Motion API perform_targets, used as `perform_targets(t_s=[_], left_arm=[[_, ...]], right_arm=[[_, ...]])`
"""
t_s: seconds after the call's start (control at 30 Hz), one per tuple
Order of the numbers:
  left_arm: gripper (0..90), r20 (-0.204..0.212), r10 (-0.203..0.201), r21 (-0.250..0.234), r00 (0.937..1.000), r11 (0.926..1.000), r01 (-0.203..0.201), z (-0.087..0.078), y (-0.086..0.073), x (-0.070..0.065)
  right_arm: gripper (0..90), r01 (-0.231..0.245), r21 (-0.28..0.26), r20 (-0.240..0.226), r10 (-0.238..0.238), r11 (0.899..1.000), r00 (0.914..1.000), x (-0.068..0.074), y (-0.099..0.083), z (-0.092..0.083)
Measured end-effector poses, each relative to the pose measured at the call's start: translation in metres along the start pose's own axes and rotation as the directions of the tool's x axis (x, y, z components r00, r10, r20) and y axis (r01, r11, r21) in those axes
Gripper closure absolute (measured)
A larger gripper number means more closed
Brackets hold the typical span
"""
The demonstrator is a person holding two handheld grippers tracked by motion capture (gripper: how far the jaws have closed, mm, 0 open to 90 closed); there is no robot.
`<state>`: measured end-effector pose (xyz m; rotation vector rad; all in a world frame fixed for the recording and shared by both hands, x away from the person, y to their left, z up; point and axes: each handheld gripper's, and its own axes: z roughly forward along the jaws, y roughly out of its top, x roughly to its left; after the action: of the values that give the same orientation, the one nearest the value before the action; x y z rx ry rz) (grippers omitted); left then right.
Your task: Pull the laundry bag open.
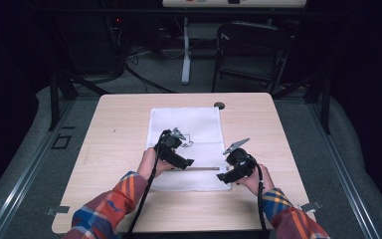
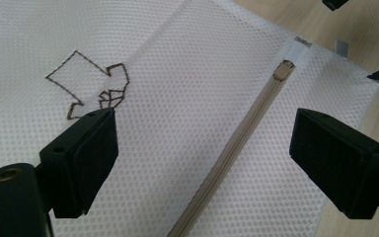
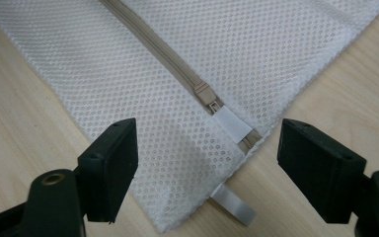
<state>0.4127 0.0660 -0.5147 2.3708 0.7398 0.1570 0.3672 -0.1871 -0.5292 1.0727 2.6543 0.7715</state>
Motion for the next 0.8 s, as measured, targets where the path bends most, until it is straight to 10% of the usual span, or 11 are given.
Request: perform_targets(t_s=[0.47,0.8], left_arm=[[16.6,0.059,0.039,0.031,0.9975,0.9987,-0.041,0.027,0.011,-0.016],[29.7,0.113,0.071,0.048,0.9911,0.9959,-0.076,0.044,0.015,-0.026]], right_arm=[[79.1,-0.050,-0.059,0.031,0.052,0.997,0.9982,-0.010,0.001,0.006],[90.0,-0.093,0.003,0.085,0.093,0.996,0.9920,-0.014,0.001,0.029]])
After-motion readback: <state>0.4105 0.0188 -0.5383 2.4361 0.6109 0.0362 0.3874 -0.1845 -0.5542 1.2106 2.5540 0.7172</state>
